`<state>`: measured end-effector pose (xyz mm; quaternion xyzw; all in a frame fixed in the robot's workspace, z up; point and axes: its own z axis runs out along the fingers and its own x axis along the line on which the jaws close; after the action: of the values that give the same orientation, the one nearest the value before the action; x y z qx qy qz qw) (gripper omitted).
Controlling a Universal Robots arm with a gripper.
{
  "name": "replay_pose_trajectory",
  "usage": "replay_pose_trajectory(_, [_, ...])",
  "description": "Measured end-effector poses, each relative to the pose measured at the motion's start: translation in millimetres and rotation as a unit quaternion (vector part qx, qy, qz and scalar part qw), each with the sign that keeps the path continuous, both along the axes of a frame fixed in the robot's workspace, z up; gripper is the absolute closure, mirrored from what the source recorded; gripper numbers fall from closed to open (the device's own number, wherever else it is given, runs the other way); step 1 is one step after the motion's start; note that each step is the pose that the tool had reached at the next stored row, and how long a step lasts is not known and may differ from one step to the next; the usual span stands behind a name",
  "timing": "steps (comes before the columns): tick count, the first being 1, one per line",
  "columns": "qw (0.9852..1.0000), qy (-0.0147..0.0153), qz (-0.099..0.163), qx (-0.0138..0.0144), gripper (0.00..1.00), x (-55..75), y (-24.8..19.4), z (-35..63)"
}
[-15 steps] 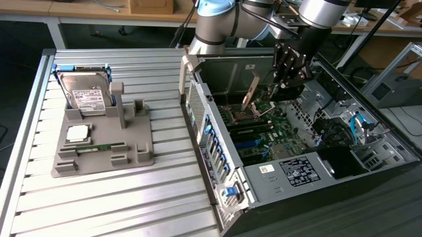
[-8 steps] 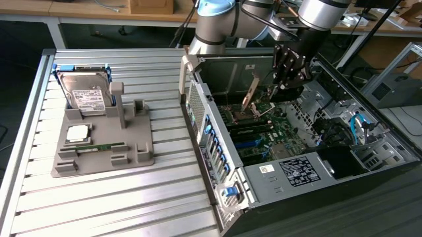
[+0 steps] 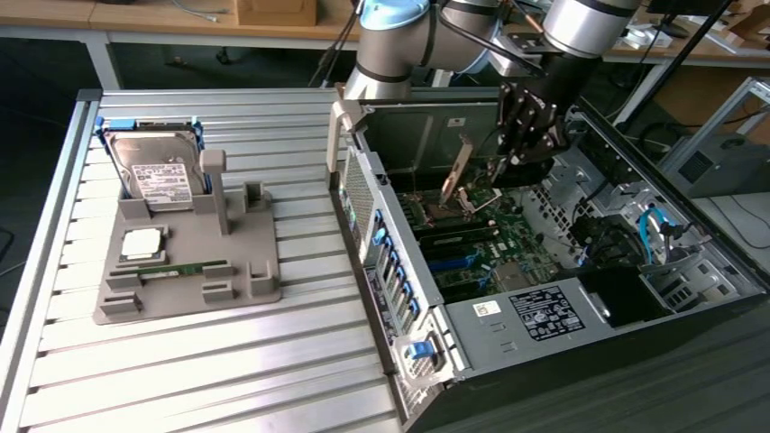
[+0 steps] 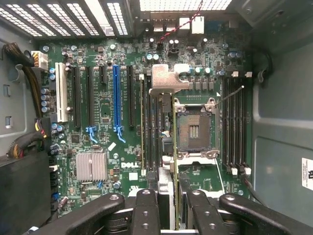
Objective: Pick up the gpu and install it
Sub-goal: 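Insert the gpu into the slot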
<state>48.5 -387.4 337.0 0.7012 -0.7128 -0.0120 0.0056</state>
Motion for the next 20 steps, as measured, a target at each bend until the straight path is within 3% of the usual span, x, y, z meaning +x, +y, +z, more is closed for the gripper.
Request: replay_pose_trajectory(20, [1.0,0.0,0.001,0.0,0.73,0.0,-1.0,-6.7])
